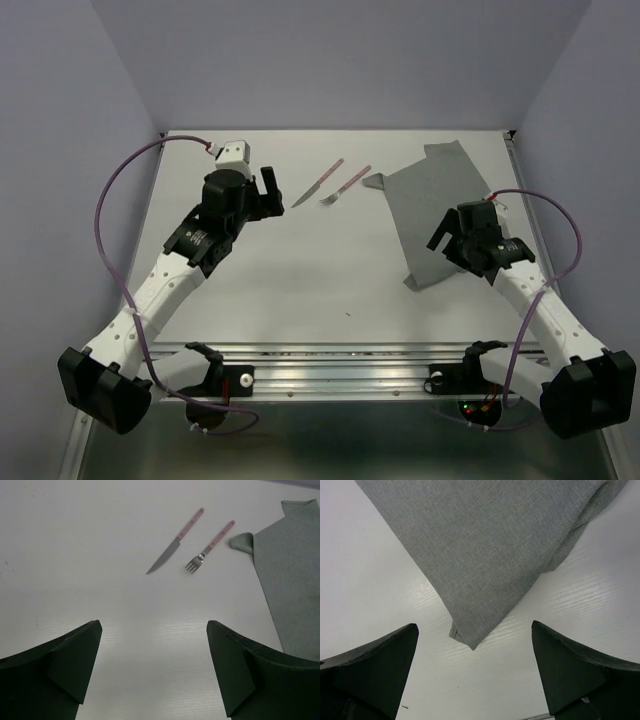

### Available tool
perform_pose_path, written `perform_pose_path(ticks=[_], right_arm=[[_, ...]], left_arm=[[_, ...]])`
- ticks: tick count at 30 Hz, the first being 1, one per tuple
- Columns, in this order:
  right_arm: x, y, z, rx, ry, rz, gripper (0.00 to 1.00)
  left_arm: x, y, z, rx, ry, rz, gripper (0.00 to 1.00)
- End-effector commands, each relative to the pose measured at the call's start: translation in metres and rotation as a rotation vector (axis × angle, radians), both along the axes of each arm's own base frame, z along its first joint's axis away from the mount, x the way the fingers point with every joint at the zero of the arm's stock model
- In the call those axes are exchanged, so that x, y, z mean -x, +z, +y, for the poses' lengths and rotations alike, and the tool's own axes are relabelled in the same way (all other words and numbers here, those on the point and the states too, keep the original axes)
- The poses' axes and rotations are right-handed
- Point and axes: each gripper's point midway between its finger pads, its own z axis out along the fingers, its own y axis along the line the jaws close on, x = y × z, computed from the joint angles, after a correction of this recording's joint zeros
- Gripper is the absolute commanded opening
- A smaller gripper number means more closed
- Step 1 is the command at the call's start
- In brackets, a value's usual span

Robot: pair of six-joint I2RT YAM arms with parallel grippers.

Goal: Fold the napkin into a case and place the utensils inside
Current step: Move the crumpled napkin to the center of the board.

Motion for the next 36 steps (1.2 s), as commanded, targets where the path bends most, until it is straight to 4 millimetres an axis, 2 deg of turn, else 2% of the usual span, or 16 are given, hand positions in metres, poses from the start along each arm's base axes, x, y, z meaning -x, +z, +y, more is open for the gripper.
perform_pose_path(ticks=[1, 2, 6, 8, 13, 17, 18, 21, 24, 27, 31, 35, 36], right_arm=[[-0.004, 0.014, -0.004, -0.002, -0.019, -0.057, 1.00], [-0.003, 0.016, -0.007, 0.009, -0.028, -0.061, 1.00], [0.000, 0.021, -0.011, 0.030, -0.026, -0.070, 1.00], [0.002, 0.022, -0.013, 0.053, -0.011, -0.069, 1.00], [0.007, 0.017, -0.017, 0.097, -0.002, -0.004, 1.00], [0.006, 0.011, 0.014, 0.086, 0.093, 0.012, 1.00], [0.006, 0.004, 0.022, 0.092, 0.121, 0.028, 0.99], [0.010, -0.007, 0.049, 0.131, 0.199, 0.049, 0.97], [0.013, -0.028, 0.060, 0.172, 0.222, 0.115, 0.92], [0.013, -0.048, 0.069, 0.172, 0.230, 0.149, 0.81], [0.017, -0.076, 0.070, 0.175, 0.235, 0.200, 0.70], [0.014, -0.088, 0.071, 0.184, 0.232, 0.207, 0.56], [0.012, -0.093, 0.072, 0.185, 0.235, 0.208, 0.50]], left_arm=[[-0.002, 0.031, -0.008, 0.082, 0.000, -0.023, 0.99], [-0.003, 0.036, -0.013, 0.087, -0.025, -0.026, 0.99], [-0.002, 0.023, -0.031, 0.080, -0.116, 0.040, 0.98], [-0.003, 0.015, -0.033, 0.078, -0.124, 0.055, 0.92], [-0.001, 0.017, -0.034, 0.100, -0.131, 0.025, 0.91], [-0.004, 0.015, -0.037, 0.105, -0.130, 0.046, 0.91], [-0.006, 0.009, -0.038, 0.105, -0.124, 0.071, 0.91], [-0.009, 0.007, -0.041, 0.112, -0.123, 0.092, 0.91], [-0.010, 0.001, -0.045, 0.119, -0.128, 0.116, 0.91], [-0.011, -0.007, -0.051, 0.129, -0.145, 0.146, 0.91], [-0.012, -0.015, -0.054, 0.136, -0.146, 0.168, 0.91], [-0.015, -0.021, -0.055, 0.132, -0.143, 0.185, 0.91], [-0.016, -0.023, -0.055, 0.130, -0.141, 0.190, 0.91]])
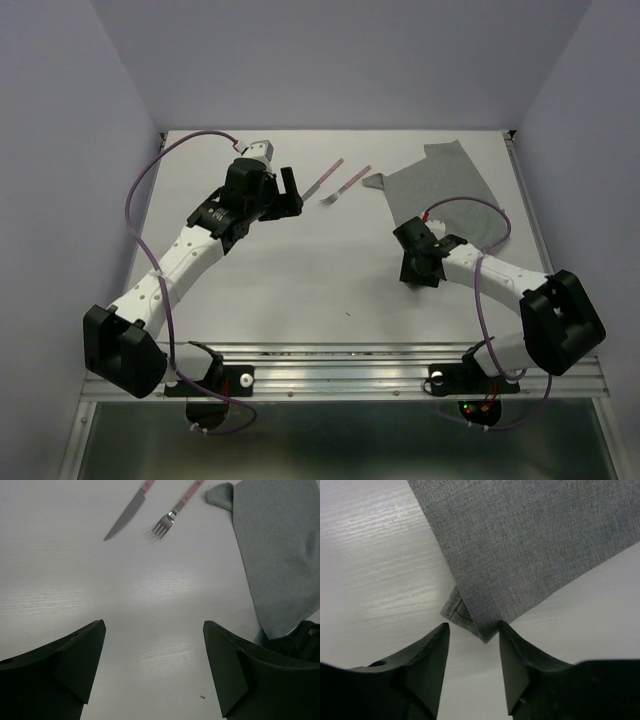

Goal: Fold the napkin into a case and place the utensils inside
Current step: Move the crumpled napkin to the center of the board, then pick up the crumpled napkin from the center of the board.

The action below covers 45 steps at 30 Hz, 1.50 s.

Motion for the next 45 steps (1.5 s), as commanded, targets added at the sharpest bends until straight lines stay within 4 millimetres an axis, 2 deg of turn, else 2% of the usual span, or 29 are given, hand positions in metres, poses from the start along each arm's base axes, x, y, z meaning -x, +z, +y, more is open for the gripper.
perform_pose_path(ticks=[1, 2, 3, 5, 7, 12, 13, 16, 17, 18, 19, 20, 21, 22, 24, 25, 27, 28, 30, 32, 33, 34, 35, 36, 37, 39, 42, 45], right_arm=[[-0.016, -0.008, 0.006, -0.008, -0.012, -0.056, 0.46], [-0.016, -0.011, 0.006, -0.004, -0.010, -0.049, 0.42], [-0.016, -0.014, 0.007, 0.002, -0.009, -0.039, 0.32], [-0.017, -0.016, 0.009, -0.004, -0.006, -0.032, 0.19], [-0.017, -0.009, 0.020, -0.013, 0.026, -0.044, 0.01], [-0.009, 0.010, 0.061, -0.036, 0.149, -0.068, 0.01], [0.004, 0.012, 0.077, -0.027, 0.206, -0.056, 0.01], [0.033, 0.009, 0.098, -0.013, 0.249, -0.018, 0.01], [0.054, 0.005, 0.115, -0.023, 0.277, -0.003, 0.01], [0.066, 0.002, 0.120, -0.020, 0.286, 0.011, 0.01], [0.091, -0.002, 0.126, 0.005, 0.335, 0.036, 0.00], [0.102, -0.004, 0.129, 0.010, 0.330, 0.045, 0.01], [0.113, -0.011, 0.127, 0.014, 0.279, 0.054, 0.01], [0.123, -0.015, 0.119, 0.047, 0.266, 0.070, 0.01], [0.133, -0.020, 0.111, 0.061, 0.202, 0.068, 0.01], [0.138, -0.024, 0.101, 0.079, 0.190, 0.071, 0.01], [0.137, -0.021, 0.092, 0.076, 0.152, 0.045, 0.01], [0.135, -0.021, 0.089, 0.083, 0.143, 0.035, 0.01], [0.131, -0.013, 0.084, 0.073, 0.120, -0.004, 0.01], [0.128, -0.006, 0.082, 0.051, 0.115, -0.032, 0.01], [0.127, -0.005, 0.081, 0.046, 0.111, -0.043, 0.01], [0.126, -0.003, 0.080, 0.040, 0.111, -0.050, 0.01], [0.126, -0.001, 0.078, 0.030, 0.111, -0.057, 0.01], [0.127, 0.000, 0.077, 0.028, 0.110, -0.058, 0.01], [0.127, 0.001, 0.075, 0.031, 0.112, -0.059, 0.01], [0.127, 0.004, 0.073, 0.031, 0.109, -0.063, 0.01], [0.127, 0.006, 0.070, 0.045, 0.108, -0.065, 0.01], [0.126, 0.007, 0.072, 0.044, 0.112, -0.064, 0.01]], left_arm=[[-0.008, 0.018, -0.006, 0.035, -0.004, -0.037, 0.91], [-0.008, 0.020, -0.006, 0.034, -0.003, -0.039, 0.91], [-0.009, 0.019, -0.006, 0.032, -0.004, -0.037, 0.91], [-0.009, 0.019, -0.006, 0.029, -0.005, -0.035, 0.91], [-0.009, 0.017, -0.006, 0.017, -0.010, -0.030, 0.91], [-0.014, 0.013, -0.004, 0.019, 0.005, -0.009, 0.91], [-0.015, 0.011, -0.009, 0.040, -0.013, 0.005, 0.91], [-0.018, 0.005, -0.018, 0.057, -0.032, 0.032, 0.91], [-0.020, 0.009, -0.022, 0.076, -0.041, 0.032, 0.91], [-0.021, 0.009, -0.026, 0.084, -0.052, 0.036, 0.91], [-0.025, 0.003, -0.029, 0.083, -0.055, 0.051, 0.91], [-0.026, 0.002, -0.032, 0.090, -0.063, 0.058, 0.91], [-0.028, 0.003, -0.038, 0.109, -0.081, 0.066, 0.90], [-0.031, -0.007, -0.043, 0.111, -0.090, 0.092, 0.90], [-0.034, -0.012, -0.055, 0.142, -0.123, 0.119, 0.89], [-0.035, -0.018, -0.059, 0.153, -0.128, 0.140, 0.89], [-0.044, -0.050, -0.074, 0.155, -0.149, 0.223, 0.88], [-0.044, -0.044, -0.078, 0.168, -0.166, 0.217, 0.88], [-0.048, -0.075, -0.096, 0.172, -0.202, 0.303, 0.88], [-0.052, -0.084, -0.106, 0.172, -0.213, 0.326, 0.88], [-0.058, -0.083, -0.111, 0.178, -0.217, 0.326, 0.87], [-0.060, -0.095, -0.116, 0.171, -0.217, 0.352, 0.88], [-0.061, -0.099, -0.119, 0.165, -0.217, 0.363, 0.87], [-0.068, -0.098, -0.120, 0.153, -0.200, 0.352, 0.87], [-0.070, -0.108, -0.119, 0.133, -0.180, 0.372, 0.88], [-0.081, -0.114, -0.114, 0.105, -0.137, 0.361, 0.87], [-0.087, -0.134, -0.117, 0.083, -0.126, 0.388, 0.85], [-0.092, -0.141, -0.122, 0.073, -0.125, 0.385, 0.83]])
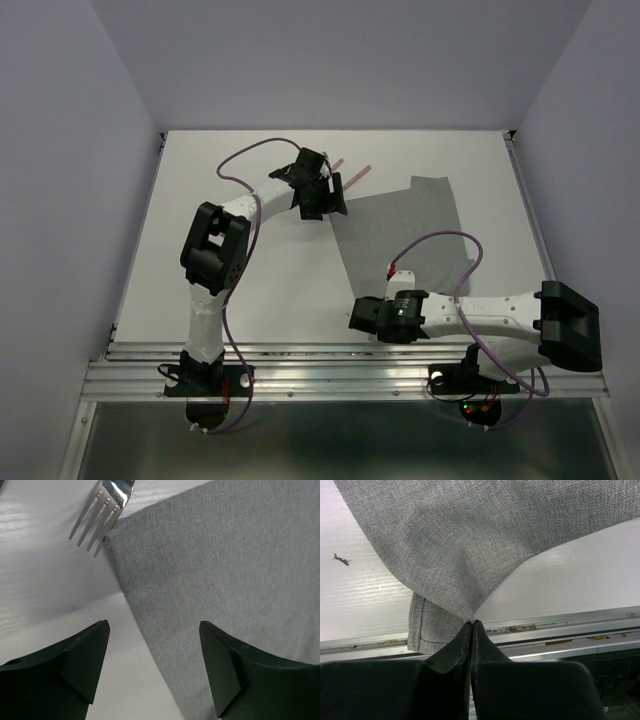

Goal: Fold the napkin into a case and place the utensils inside
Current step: Pick up the crumpled napkin from the center of the board.

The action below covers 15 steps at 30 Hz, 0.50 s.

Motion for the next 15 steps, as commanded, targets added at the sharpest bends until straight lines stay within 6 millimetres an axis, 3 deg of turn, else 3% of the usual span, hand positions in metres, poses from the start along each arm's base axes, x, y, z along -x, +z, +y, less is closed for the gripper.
perform_pose_path(ticks=[1, 7, 15], right_arm=[[-0.007, 0.004, -0.011, 0.035, -0.028, -0.047, 0.01], [-0.008, 0.006, -0.002, 0.028, -0.022, -0.042, 0.01], [-0.009, 0.005, 0.004, 0.042, 0.001, -0.035, 0.01]], left_arm=[[-0.018, 0.004, -0.006, -0.015, 0.015, -0.046, 0.82], [-0.029, -0.020, -0.005, -0.110, 0.035, -0.048, 0.77], [-0.035, -0.036, -0.017, -0.191, 0.043, -0.084, 0.71]])
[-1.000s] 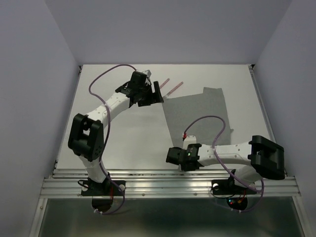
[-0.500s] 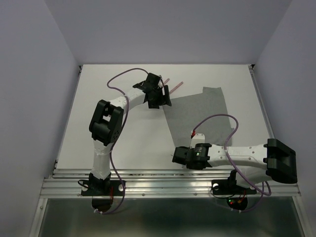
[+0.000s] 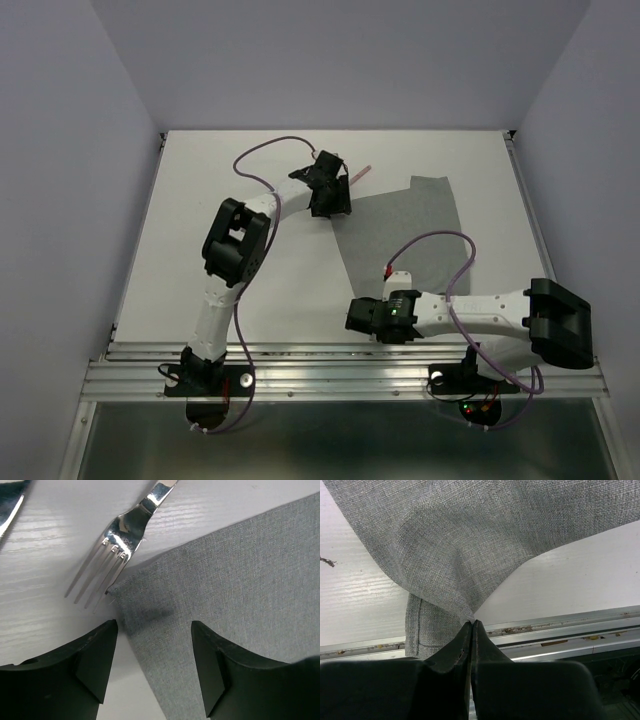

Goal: Fold the napkin into a case and place the utensils inside
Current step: Pick up the crumpled napkin from the center of the board.

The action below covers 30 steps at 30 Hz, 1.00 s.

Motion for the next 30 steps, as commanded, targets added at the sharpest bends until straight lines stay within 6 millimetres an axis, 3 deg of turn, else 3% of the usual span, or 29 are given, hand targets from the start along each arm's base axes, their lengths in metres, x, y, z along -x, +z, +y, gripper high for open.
perform_pose_path(ticks=[1, 4, 9, 10, 11, 13, 15, 18, 19, 21, 22, 24, 25, 30], right_arm=[[-0.011, 0.012, 0.007, -0.009, -0.008, -0.052, 0.01], [-0.010, 0.014, 0.005, -0.020, -0.020, -0.056, 0.01], [-0.008, 0.015, 0.000, -0.045, -0.039, -0.063, 0.01], [-0.008, 0.015, -0.002, -0.045, -0.043, -0.062, 0.01], [-0.008, 0.015, -0.002, -0.049, -0.045, -0.064, 0.01], [-0.008, 0.015, -0.003, -0.048, -0.048, -0.065, 0.01], [-0.008, 0.016, -0.005, -0.040, -0.049, -0.067, 0.01], [-0.007, 0.015, -0.008, -0.033, -0.052, -0.067, 0.01], [-0.007, 0.014, -0.009, -0.033, -0.055, -0.067, 0.01], [-0.005, 0.012, -0.016, -0.032, -0.063, -0.068, 0.01], [-0.005, 0.012, -0.017, -0.040, -0.071, -0.070, 0.01], [-0.005, 0.013, -0.020, -0.051, -0.081, -0.079, 0.01], [-0.007, 0.017, -0.021, -0.064, -0.084, -0.100, 0.01], [-0.037, 0.038, -0.029, -0.068, -0.131, -0.182, 0.01]], left_arm=[[-0.004, -0.009, -0.003, -0.070, 0.000, -0.020, 0.70], [-0.003, -0.019, -0.004, -0.065, -0.011, -0.022, 0.69], [-0.003, -0.024, -0.008, -0.045, -0.015, -0.037, 0.49], [-0.002, -0.025, -0.009, -0.046, -0.018, -0.036, 0.42], [-0.001, -0.025, -0.010, -0.041, -0.020, -0.036, 0.24], [-0.001, -0.024, -0.010, -0.043, -0.021, -0.039, 0.05], [-0.001, -0.018, -0.010, -0.040, -0.021, -0.041, 0.00], [0.002, 0.001, -0.012, -0.021, -0.048, -0.059, 0.00], [0.001, 0.019, -0.013, -0.007, -0.053, -0.088, 0.00], [0.003, 0.037, -0.006, -0.023, -0.062, -0.121, 0.00], [0.002, 0.063, -0.003, -0.010, -0.058, -0.164, 0.00], [0.002, 0.085, 0.007, -0.002, -0.044, -0.202, 0.00], [0.001, 0.110, 0.012, 0.021, -0.037, -0.245, 0.00], [-0.002, 0.169, 0.035, 0.112, -0.018, -0.328, 0.00]])
